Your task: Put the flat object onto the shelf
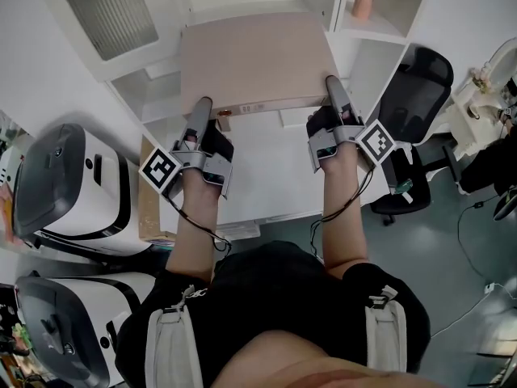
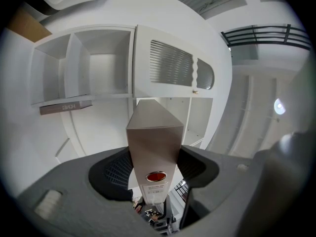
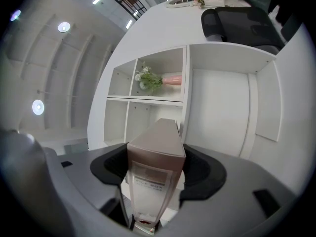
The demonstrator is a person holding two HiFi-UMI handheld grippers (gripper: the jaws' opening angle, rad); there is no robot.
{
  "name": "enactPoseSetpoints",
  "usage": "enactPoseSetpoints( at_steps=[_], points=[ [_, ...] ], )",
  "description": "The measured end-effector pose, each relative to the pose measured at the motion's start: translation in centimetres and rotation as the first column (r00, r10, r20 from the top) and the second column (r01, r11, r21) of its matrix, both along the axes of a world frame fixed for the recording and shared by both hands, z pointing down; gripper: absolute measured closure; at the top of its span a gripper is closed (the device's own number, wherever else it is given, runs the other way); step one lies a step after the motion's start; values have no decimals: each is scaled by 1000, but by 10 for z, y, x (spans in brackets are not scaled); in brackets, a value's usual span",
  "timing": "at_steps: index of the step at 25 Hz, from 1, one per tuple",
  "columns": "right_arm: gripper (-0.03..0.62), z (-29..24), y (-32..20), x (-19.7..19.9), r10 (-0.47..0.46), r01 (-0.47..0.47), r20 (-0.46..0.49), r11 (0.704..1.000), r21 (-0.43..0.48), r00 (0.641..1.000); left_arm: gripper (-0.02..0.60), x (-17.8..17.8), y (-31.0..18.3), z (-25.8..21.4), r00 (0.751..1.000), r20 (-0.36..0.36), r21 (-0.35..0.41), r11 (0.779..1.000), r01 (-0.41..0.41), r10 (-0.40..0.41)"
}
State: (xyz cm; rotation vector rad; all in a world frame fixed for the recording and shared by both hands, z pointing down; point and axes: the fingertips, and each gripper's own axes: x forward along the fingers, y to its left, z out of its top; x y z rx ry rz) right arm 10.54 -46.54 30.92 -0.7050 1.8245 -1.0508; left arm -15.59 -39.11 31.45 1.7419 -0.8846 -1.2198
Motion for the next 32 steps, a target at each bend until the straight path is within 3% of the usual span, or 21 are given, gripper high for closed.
enactPoseSetpoints(
  at_steps=[8,13,24,32],
  points=[
    [290,-2,-5,0,10,-10,1,1000,-8,1000,298,-2,-6,-3,1000,-4,-7,1000,17,-17],
    [290,-11,-30,-11,17,-17,-4,999,-29,1000,298,-12,-31,-8,1000,-26,-33,999,16,-17],
    [290,-7,-65,-19,1,-1,-3,998,-69,1000,296,-21,-65,-11,999,9,-48,998,38,-38],
    [287,-22,-100,-25,40,-41,-29,998,-50,999,293,-26,-98,-19,998,-8,-67,996,56,-56]
  ],
)
